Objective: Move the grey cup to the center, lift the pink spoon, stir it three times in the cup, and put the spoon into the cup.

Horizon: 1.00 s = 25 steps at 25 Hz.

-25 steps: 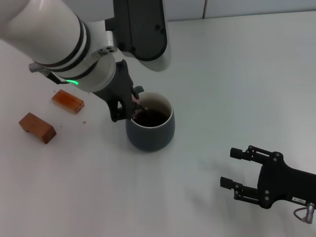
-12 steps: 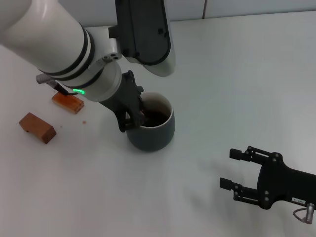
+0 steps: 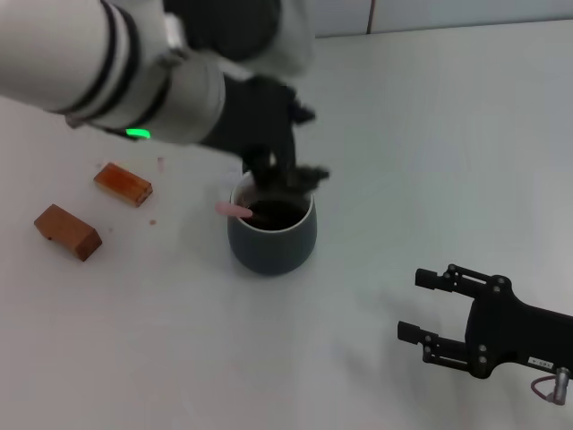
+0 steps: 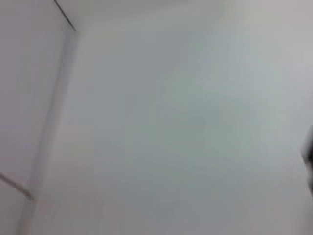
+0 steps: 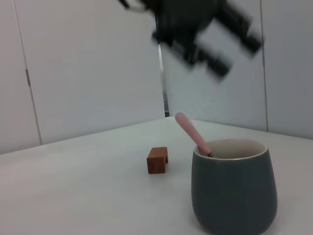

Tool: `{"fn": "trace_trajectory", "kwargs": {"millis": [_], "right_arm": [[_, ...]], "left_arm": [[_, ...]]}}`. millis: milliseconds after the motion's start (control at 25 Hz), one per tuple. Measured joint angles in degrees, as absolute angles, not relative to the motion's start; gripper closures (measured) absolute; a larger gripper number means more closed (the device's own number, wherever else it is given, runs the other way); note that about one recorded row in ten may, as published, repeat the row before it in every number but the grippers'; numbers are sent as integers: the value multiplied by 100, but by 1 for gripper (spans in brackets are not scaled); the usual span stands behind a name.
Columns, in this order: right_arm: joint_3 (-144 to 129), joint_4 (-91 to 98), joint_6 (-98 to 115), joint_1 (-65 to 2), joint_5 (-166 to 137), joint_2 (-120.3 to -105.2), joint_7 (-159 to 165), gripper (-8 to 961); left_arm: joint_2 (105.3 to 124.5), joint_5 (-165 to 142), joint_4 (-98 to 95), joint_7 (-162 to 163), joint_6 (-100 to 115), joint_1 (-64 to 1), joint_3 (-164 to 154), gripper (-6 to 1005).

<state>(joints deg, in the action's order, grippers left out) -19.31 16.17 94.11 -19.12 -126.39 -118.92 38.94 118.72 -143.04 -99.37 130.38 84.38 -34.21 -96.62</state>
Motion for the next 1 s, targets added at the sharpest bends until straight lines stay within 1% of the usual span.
{"fn": "trace_trajectory", "kwargs": {"millis": [40,80,120,240,280,320,440,480,520,640,680,720,760,840,880,920,1000], "right_arm": [[-1920,1616,9407,-1915,-12638,-11891,3894,211],[-1893,1617,9405,-1917,-12619,-11888,3894,211],[-1893,1617,9405,-1917,-12619,-11888,3894,211],[-1882,1617,9417,-1914,-12601,-11886,3892,211],[-1882,1617,9418,-1911,-12599,-11885,3892,211],[-1882,1617,9418,-1911,-12599,-11885,3892,211],[-1880,1650,9413,-1908,-12597,-11884,3892,211],[-1877,1676,9411,-1899,-12594,-11882,3893,211],[-1877,1676,9411,-1899,-12594,-11882,3893,211],[-1871,1694,9411,-1889,-12588,-11882,3893,211],[-1866,1702,9410,-1884,-12586,-11882,3893,211],[-1866,1702,9410,-1884,-12586,-11882,3893,211],[-1863,1723,9394,-1881,-12586,-11882,3893,211],[-1862,1743,9386,-1881,-12585,-11882,3893,211],[-1856,1766,9382,-1881,-12585,-11882,3893,211],[-1856,1766,9382,-1881,-12585,-11882,3893,211],[-1838,1770,9379,-1880,-12585,-11882,3893,211]], "left_arm": [[11869,-13706,-10279,12845,8061,-3116,-9293,475],[11857,-12480,-10343,12473,7506,-2663,-8779,457],[11857,-12480,-10343,12473,7506,-2663,-8779,438],[11851,-10717,-9886,11776,7005,-2094,-8168,381],[11848,-9451,-9300,11089,6909,-1785,-7874,362],[11848,-9451,-9300,11089,6909,-1785,-7874,361],[11841,-7384,-7815,9724,7157,-1420,-7462,358],[11826,-6188,-6240,8864,7746,-1422,-7000,357],[11826,-6188,-6240,8864,7746,-1422,-7000,357],[11781,-5508,-4242,7865,8785,-1672,-6154,355],[11715,-5579,-3078,6985,9323,-1759,-5603,354],[11715,-5579,-3078,6985,9323,-1759,-5603,354],[11691,-5713,-2672,6604,9472,-1745,-5445,354],[11655,-5961,-2144,5599,9584,-1518,-5410,353],[11674,-6256,-2055,4773,9615,-1229,-5501,353],[11674,-6256,-2055,4773,9615,-1229,-5501,338],[11720,-6668,-2055,4039,9615,-954,-5562,307]]}}
